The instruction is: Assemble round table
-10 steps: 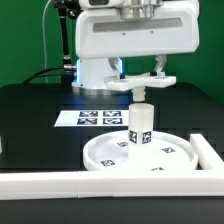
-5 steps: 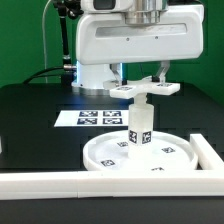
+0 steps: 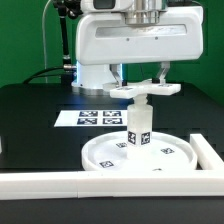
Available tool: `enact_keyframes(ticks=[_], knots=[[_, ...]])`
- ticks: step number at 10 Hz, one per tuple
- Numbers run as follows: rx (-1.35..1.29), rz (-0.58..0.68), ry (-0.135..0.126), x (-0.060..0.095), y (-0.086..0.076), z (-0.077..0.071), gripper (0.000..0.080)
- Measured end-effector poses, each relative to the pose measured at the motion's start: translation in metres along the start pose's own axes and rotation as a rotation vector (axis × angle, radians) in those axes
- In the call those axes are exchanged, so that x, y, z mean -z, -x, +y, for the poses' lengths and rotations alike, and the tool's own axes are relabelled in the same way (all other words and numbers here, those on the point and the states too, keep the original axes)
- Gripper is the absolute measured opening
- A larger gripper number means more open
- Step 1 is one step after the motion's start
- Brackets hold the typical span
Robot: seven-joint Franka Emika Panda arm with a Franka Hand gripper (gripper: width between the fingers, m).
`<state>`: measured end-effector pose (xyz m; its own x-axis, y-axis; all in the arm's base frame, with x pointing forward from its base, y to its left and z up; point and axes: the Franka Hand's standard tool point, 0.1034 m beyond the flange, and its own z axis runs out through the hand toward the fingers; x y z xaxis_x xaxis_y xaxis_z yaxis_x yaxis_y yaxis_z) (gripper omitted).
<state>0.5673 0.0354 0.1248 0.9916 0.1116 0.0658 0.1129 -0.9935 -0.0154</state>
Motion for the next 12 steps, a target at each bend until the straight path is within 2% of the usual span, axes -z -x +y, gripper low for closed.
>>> enact_keyframes(ticks=[4,6,10,12], knots=[[-0.016,0.016,0.002,0.003,0.005,0.002,0.0448],[-0.015,0.013,0.002,0.001,0.005,0.002,0.0448],[-0.004,-0.009,0.001,-0.005,0.015,0.002,0.0448],[0.014,-0.011,0.004,-0.013,0.016,0.002,0.0448]])
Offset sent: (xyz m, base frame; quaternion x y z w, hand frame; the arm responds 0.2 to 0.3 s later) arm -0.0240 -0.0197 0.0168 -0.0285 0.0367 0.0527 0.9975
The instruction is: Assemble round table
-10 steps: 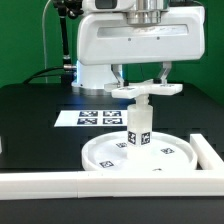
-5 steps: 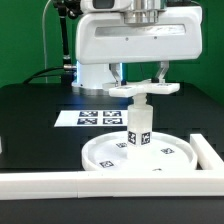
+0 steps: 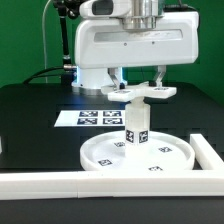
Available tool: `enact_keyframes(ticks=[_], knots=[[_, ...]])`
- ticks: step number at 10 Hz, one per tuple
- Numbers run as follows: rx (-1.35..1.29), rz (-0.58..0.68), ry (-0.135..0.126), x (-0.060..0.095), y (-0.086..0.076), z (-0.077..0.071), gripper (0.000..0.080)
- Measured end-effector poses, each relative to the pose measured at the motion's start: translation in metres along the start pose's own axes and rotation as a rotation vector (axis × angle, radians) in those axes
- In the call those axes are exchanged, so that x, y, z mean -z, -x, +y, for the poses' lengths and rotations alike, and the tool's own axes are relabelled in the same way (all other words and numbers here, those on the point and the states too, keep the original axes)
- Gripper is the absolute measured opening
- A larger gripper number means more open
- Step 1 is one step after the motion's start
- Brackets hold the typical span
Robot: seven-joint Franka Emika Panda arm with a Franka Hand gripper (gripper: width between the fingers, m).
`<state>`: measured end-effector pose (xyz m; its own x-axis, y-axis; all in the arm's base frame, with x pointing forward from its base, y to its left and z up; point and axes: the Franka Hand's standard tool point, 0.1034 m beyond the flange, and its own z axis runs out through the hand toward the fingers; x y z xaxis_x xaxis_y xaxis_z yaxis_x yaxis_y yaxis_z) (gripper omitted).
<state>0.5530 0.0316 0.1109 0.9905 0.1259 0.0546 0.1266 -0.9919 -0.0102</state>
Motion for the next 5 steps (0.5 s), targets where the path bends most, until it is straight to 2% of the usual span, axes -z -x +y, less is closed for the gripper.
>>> enact_keyframes(ticks=[2,5], knots=[[0.029,0.013,0.005,-0.0031,-0.0075,0.0009,0.0448],[0.032,0.018,0.006,-0.003,-0.009,0.0009,0.0448]])
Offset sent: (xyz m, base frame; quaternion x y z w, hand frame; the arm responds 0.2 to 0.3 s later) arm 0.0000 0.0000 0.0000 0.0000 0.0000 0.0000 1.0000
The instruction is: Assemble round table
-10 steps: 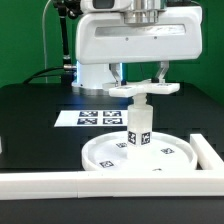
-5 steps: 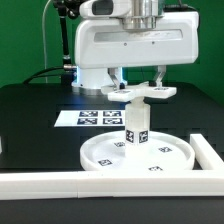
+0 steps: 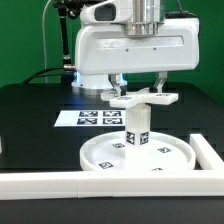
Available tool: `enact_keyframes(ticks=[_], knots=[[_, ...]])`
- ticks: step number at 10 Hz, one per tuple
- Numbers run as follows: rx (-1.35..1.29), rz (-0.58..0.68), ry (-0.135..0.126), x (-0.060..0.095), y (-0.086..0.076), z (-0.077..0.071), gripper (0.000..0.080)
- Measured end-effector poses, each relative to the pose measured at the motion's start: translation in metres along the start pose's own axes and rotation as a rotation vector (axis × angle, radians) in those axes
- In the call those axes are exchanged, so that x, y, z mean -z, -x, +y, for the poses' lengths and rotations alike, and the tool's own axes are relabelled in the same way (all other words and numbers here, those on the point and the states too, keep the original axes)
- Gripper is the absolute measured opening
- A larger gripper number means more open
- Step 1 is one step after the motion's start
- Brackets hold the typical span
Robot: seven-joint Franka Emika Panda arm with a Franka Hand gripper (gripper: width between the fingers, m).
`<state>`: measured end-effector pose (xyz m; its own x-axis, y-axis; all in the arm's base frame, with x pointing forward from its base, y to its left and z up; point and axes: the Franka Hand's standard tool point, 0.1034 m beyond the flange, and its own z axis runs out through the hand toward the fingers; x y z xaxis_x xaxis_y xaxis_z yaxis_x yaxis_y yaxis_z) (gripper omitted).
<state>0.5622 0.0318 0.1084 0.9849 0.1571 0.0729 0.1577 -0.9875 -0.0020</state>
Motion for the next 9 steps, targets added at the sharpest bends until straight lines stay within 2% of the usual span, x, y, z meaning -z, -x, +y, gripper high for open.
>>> enact_keyframes(ticks=[7,9], knots=[[-0.025,0.0,0.0,0.0,0.0,-0.0001,0.0448],[-0.276,0.005,-0.016,-0.0004,0.0003,-0.0008,0.0448]])
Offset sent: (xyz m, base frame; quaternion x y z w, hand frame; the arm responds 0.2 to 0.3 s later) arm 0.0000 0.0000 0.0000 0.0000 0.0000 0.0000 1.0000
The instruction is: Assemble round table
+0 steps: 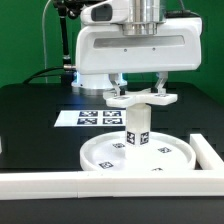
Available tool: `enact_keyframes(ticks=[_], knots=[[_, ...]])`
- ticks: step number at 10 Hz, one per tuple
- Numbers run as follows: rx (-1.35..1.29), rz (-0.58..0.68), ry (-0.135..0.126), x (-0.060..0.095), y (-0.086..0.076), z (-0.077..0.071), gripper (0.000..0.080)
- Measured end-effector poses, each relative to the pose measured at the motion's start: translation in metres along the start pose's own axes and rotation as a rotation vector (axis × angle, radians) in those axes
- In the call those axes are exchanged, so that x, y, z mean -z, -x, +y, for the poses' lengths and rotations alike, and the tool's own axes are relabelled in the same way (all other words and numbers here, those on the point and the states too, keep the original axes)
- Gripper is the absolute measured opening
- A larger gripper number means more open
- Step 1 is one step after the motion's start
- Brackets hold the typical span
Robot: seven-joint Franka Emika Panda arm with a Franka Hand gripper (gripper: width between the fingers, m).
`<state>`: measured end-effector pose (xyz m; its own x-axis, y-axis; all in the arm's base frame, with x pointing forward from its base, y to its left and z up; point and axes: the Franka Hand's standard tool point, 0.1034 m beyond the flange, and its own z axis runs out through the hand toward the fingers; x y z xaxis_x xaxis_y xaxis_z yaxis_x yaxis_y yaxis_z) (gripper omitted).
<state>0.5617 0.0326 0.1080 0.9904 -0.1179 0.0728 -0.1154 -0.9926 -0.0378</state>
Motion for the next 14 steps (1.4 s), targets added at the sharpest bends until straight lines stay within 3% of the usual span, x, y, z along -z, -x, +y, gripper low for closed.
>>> enact_keyframes(ticks=[4,6,8,14], knots=[[-0.591,0.03,-0.035,-0.0003,0.001,-0.0054,0.0448],[-0.808,0.026,-0.041,-0.0002,0.001,-0.0054,0.0448],[-1.019,0.011,-0.065,-0.0005,0.0009,-0.0045,0.0448],[-1.271,-0.01,-0.084,-0.0004,0.0006,-0.0051,0.0448]])
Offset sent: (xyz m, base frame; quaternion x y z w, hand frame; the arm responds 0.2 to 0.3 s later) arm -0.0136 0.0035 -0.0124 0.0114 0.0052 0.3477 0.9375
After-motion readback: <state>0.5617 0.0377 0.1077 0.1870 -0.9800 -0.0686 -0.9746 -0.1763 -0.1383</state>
